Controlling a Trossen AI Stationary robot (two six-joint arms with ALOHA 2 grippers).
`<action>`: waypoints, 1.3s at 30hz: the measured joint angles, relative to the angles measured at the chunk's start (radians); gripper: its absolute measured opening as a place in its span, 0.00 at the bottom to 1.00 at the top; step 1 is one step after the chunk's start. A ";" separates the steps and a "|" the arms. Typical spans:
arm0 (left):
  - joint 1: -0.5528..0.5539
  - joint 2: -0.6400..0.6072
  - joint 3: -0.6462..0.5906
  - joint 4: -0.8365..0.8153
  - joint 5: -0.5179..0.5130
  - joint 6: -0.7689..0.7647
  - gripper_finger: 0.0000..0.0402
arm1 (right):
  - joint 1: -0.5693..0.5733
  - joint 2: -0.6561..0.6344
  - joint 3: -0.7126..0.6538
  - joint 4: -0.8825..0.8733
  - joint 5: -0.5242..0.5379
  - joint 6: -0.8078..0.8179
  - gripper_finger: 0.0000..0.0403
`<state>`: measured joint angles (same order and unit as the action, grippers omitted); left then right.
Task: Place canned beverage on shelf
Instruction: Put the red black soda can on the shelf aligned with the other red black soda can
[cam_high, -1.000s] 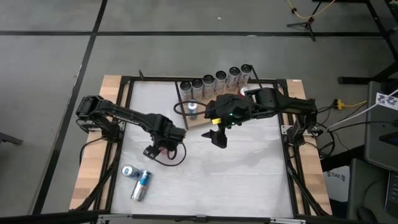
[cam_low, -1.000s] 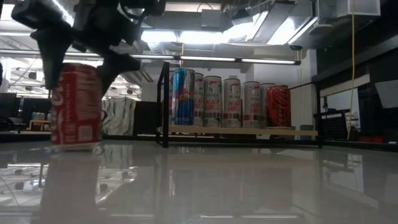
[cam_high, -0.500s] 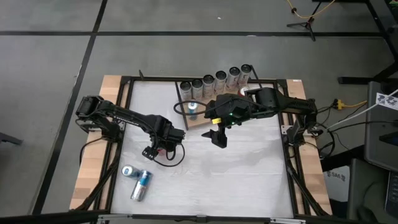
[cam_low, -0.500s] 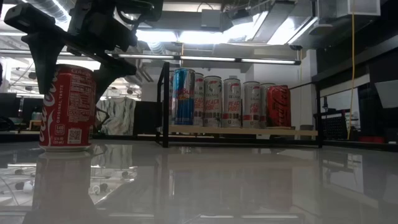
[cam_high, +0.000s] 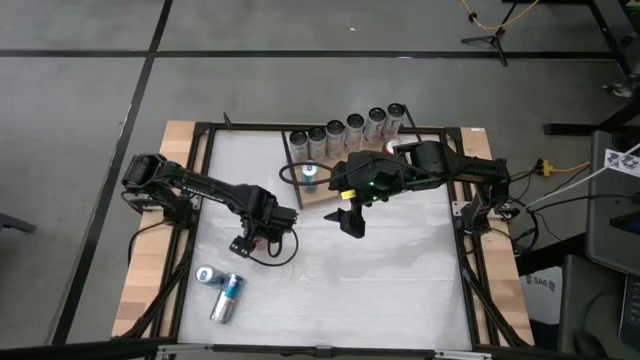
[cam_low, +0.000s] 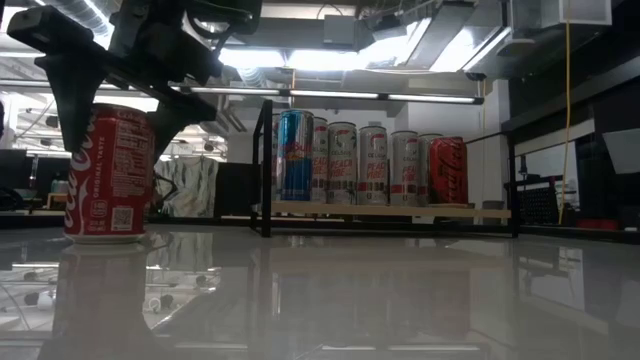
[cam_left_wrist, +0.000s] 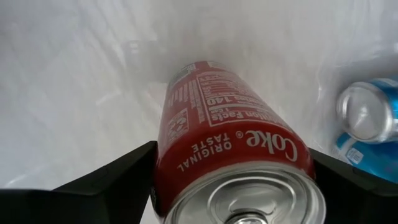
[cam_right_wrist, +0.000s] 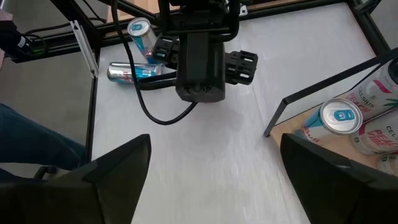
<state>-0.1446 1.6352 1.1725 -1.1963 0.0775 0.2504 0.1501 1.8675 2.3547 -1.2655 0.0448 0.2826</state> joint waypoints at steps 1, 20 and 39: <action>0.002 0.000 0.000 0.000 0.014 0.008 0.83 | 0.000 0.000 0.000 0.000 0.000 0.000 0.86; 0.003 0.000 0.000 0.015 0.056 -0.013 0.83 | 0.000 0.000 0.000 0.000 0.000 0.000 0.86; 0.003 -0.001 0.000 0.085 0.055 -0.056 0.94 | 0.001 0.000 0.000 0.000 -0.003 0.000 0.86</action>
<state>-0.1417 1.6344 1.1728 -1.1110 0.1329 0.1947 0.1509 1.8679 2.3547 -1.2659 0.0422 0.2829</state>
